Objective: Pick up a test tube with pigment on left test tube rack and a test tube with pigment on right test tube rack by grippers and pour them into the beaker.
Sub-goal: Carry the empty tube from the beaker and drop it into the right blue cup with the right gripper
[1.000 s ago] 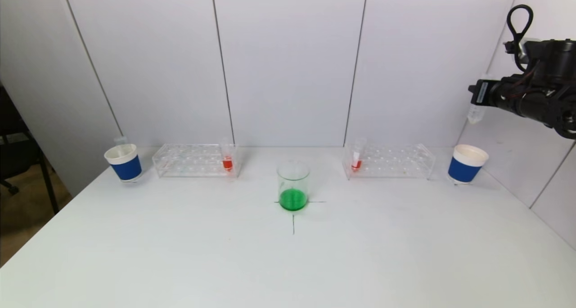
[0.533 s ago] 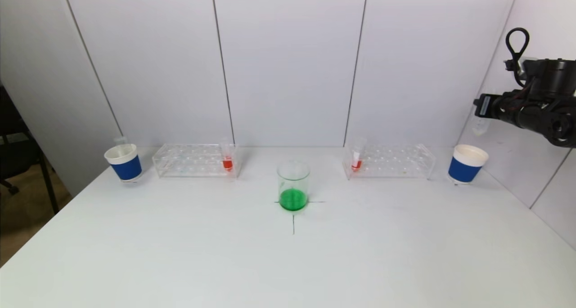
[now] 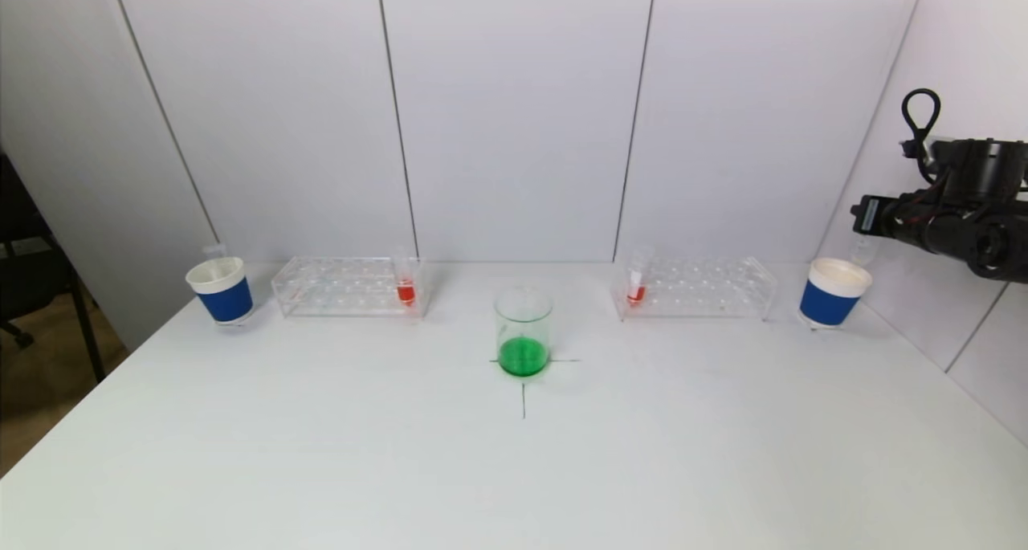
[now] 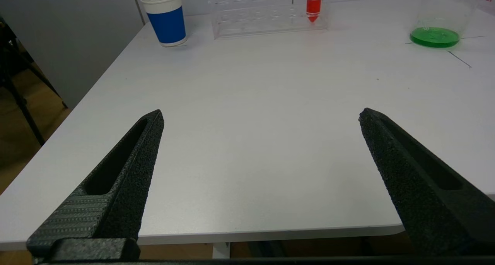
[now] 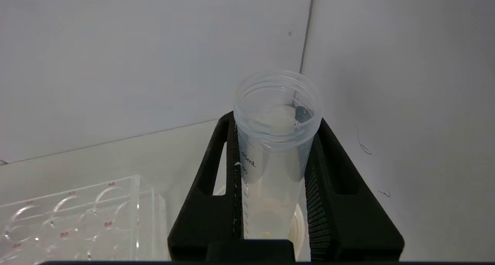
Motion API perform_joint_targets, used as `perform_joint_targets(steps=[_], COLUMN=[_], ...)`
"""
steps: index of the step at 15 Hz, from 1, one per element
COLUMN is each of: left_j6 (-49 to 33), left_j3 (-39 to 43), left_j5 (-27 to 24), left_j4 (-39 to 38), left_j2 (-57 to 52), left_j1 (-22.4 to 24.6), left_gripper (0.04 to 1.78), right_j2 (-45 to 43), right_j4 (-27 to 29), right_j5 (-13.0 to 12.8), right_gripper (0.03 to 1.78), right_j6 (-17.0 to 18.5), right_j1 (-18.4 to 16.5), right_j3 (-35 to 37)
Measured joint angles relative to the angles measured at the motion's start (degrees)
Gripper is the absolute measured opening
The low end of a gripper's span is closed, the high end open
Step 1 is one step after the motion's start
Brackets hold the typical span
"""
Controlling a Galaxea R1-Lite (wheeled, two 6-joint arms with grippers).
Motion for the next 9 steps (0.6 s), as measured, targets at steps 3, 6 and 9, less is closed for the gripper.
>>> perform_joint_targets(steps=[3, 6, 9], left_j6=[0.02, 0.04, 0.02], left_j3=[0.00, 0.00, 0.00], left_j5=[0.00, 0.00, 0.00], left_j4=[0.00, -0.02, -0.02], left_j2=[0.00, 0.00, 0.00], left_j1=[0.00, -0.02, 0.00], left_gripper=[1.76, 1.76, 1.76], right_j2=[1.55, 2.93, 3.97], right_j4=[-0.11, -2.28, -3.28], right_j5=[0.13, 0.13, 0.06], right_gripper=[0.51, 0.51, 0.51], right_j6=[-0.02, 0.00, -0.02], right_j1=[0.09, 0.12, 0.37], right_j3=[-0.04, 0.29, 1.38])
